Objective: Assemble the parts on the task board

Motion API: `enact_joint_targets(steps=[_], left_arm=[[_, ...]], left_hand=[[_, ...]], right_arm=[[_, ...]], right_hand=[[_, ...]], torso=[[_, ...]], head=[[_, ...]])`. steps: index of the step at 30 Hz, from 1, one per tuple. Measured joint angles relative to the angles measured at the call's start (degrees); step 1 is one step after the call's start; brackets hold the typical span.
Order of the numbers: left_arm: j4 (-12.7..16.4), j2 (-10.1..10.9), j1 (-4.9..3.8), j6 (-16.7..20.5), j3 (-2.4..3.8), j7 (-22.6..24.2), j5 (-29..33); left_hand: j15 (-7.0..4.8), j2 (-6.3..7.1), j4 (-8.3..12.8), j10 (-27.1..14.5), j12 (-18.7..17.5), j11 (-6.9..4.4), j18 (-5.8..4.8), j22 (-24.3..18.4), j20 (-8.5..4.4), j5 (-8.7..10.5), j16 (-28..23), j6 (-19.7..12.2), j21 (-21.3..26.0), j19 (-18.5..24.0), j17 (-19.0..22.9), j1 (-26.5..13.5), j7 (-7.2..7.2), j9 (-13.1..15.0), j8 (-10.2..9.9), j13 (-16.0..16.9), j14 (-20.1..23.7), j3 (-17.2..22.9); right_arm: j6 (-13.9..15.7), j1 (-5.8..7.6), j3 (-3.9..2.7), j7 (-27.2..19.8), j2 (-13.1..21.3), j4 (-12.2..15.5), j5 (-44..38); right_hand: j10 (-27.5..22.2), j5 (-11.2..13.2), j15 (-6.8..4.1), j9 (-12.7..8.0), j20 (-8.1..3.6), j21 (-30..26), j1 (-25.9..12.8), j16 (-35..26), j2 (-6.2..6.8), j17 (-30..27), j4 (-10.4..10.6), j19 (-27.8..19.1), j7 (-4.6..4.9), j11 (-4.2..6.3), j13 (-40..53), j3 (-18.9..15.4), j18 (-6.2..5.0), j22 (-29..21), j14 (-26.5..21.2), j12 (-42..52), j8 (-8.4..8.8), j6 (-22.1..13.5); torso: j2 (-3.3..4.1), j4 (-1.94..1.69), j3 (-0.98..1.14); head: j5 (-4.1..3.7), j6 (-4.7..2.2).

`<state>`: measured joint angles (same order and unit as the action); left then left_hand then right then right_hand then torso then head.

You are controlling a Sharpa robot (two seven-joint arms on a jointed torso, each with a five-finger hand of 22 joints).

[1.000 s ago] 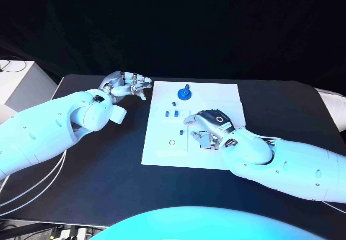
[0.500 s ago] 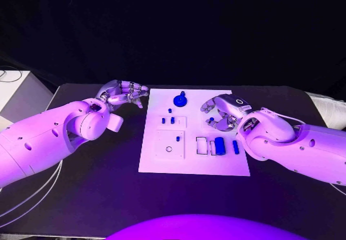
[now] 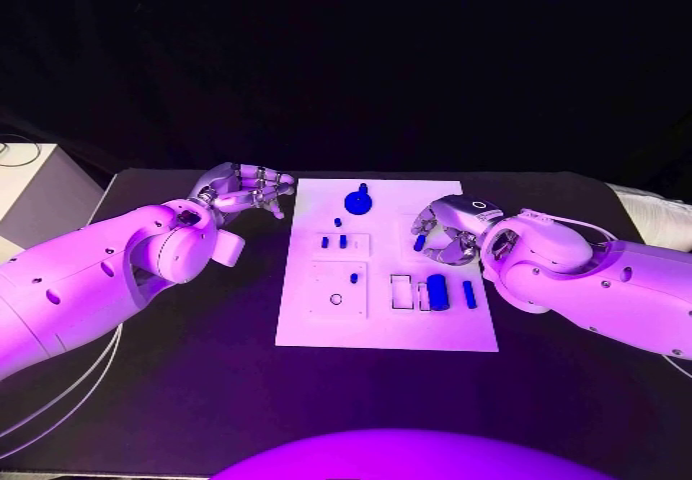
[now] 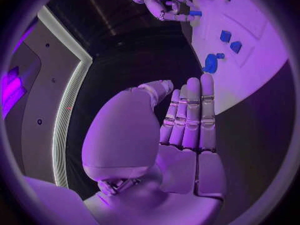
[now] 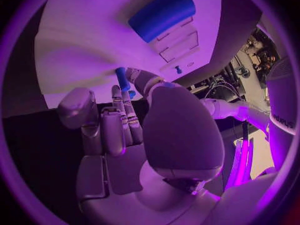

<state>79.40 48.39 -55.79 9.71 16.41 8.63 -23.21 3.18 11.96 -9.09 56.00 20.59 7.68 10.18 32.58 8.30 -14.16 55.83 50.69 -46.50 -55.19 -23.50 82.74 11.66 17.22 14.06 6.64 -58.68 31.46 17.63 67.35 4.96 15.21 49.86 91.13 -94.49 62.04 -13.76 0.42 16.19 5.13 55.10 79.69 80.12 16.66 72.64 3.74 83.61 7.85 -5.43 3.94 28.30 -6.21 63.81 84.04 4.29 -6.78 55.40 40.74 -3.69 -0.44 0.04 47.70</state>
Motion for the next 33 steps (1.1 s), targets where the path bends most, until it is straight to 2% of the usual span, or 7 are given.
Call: enact_joint_targets(steps=[7, 14, 21, 26, 30, 31, 33], left_arm=[[0.05, 0.08, 0.03, 0.00, -0.01, -0.01, 0.01], [0.06, 0.10, 0.03, 0.00, -0.01, -0.02, 0.02], [0.08, 0.16, 0.04, 0.00, -0.01, -0.02, 0.03], [0.10, 0.23, 0.04, -0.01, 0.00, -0.03, 0.03], [0.11, 0.27, 0.04, -0.01, 0.00, -0.03, 0.03], [0.11, 0.27, 0.04, -0.01, 0.00, -0.04, 0.03], [0.11, 0.29, 0.04, -0.01, 0.00, -0.05, 0.03]], left_hand=[[0.00, 0.00, 0.00, 0.00, 0.22, 0.00, 0.00, 0.00, 0.00, 0.00, 0.00, 0.00, 0.00, 0.00, 0.00, 0.00, 0.00, 0.00, 0.00, 0.00, 0.00, 0.00], [0.00, 0.00, 0.00, 0.00, 0.22, 0.00, 0.00, 0.00, 0.00, 0.00, 0.00, 0.00, 0.00, 0.00, 0.00, 0.00, 0.00, 0.00, 0.00, 0.00, 0.00, 0.00], [0.00, -0.27, 0.00, -0.14, 0.22, 0.14, 0.01, -0.07, 0.00, 0.00, 0.00, 0.00, 0.00, 0.00, 0.07, 0.27, 0.00, 0.00, 0.00, -0.07, 0.00, 0.00], [0.00, -0.27, 0.00, -0.14, 0.22, 0.14, 0.00, -0.08, 0.00, 0.00, 0.00, 0.00, 0.00, 0.00, 0.07, 0.27, 0.00, 0.01, 0.00, -0.07, 0.00, 0.00], [0.00, -0.27, 0.00, -0.13, 0.22, 0.13, 0.01, -0.08, 0.00, 0.00, 0.00, 0.00, 0.00, 0.00, 0.07, 0.27, 0.00, 0.01, 0.00, -0.07, 0.00, 0.00], [0.00, -0.27, 0.00, -0.12, 0.22, 0.13, 0.00, -0.08, 0.00, 0.00, 0.00, 0.00, 0.00, 0.00, 0.07, 0.27, 0.00, 0.01, 0.00, -0.07, 0.00, 0.00], [0.00, -0.27, 0.00, -0.12, 0.22, 0.12, 0.00, -0.08, 0.00, 0.00, 0.00, 0.00, 0.00, 0.00, 0.07, 0.27, 0.00, 0.01, 0.00, -0.07, 0.00, 0.00]], right_arm=[[-1.18, 0.02, 0.00, 0.17, -0.40, -0.88, -0.96], [-1.15, 0.04, 0.00, 0.19, -1.07, -1.00, -1.58], [-0.88, 0.04, 0.02, 0.09, -1.55, -0.84, -1.67], [-0.39, 0.03, 0.03, 0.07, -1.65, -1.01, -1.64], [0.00, 0.05, 0.01, 0.10, -1.73, -1.25, -1.63], [0.05, 0.05, 0.01, 0.13, -1.76, -1.29, -1.64], [0.11, 0.05, 0.01, 0.19, -1.83, -1.37, -1.69]], right_hand=[[0.00, -0.22, 0.00, 0.00, 0.00, 0.00, 0.01, 0.00, -0.01, 0.05, -0.02, 0.00, -0.21, 0.00, 0.01, -0.31, 0.00, 0.05, 0.00, 0.00, 0.00, 0.21], [0.72, -0.21, 0.00, 0.01, 0.00, 0.00, 0.31, 0.00, -0.76, 0.17, 0.35, 0.00, -0.51, 0.30, 0.14, -0.26, 0.00, 0.12, 0.00, 0.00, 0.00, 0.93], [1.99, -0.21, -0.22, 0.01, 0.00, 0.26, 0.07, 0.22, -1.00, 0.32, 1.18, 0.00, -0.23, 0.49, 0.20, 0.38, 0.00, 0.24, -0.22, 0.00, -0.33, 1.62], [4.06, -0.21, -0.58, 0.06, -0.20, 0.93, 0.00, 0.66, -1.07, 0.81, 2.36, 0.20, -0.28, 0.88, 0.42, 1.47, 0.00, 0.74, -0.11, 0.54, -1.17, 3.12], [6.49, -0.20, -1.06, 0.50, -0.42, 1.99, 0.69, 1.00, -1.75, 1.39, 2.35, 0.42, -0.38, 1.32, 0.67, 3.18, 0.00, 1.60, -0.01, 1.21, -2.25, 4.90], [6.80, 0.08, -1.06, 0.63, -0.42, 1.99, 0.75, 1.00, -1.80, 1.43, 2.31, 0.42, -0.39, 1.41, 0.76, 3.38, 0.00, 1.67, -0.01, 1.32, -2.35, 5.20], [7.33, 2.83, -1.06, 0.87, -0.74, 2.00, 1.09, 1.00, -2.14, 1.49, 2.13, 0.29, -0.32, 1.42, 1.06, 4.85, 0.00, 1.81, -0.01, 1.32, -2.75, 5.86]], torso=[[0.05, 0.01, -0.03], [0.06, -0.04, -0.05], [0.09, -0.06, -0.04], [0.09, -0.04, -0.04], [0.09, -0.02, -0.04], [0.09, -0.03, -0.03], [0.09, -0.03, -0.02]], head=[[-0.23, -0.05], [-0.27, -0.09], [-0.18, -0.01], [-0.22, 0.11], [-0.23, 0.19], [-0.23, 0.20], [-0.24, 0.22]])
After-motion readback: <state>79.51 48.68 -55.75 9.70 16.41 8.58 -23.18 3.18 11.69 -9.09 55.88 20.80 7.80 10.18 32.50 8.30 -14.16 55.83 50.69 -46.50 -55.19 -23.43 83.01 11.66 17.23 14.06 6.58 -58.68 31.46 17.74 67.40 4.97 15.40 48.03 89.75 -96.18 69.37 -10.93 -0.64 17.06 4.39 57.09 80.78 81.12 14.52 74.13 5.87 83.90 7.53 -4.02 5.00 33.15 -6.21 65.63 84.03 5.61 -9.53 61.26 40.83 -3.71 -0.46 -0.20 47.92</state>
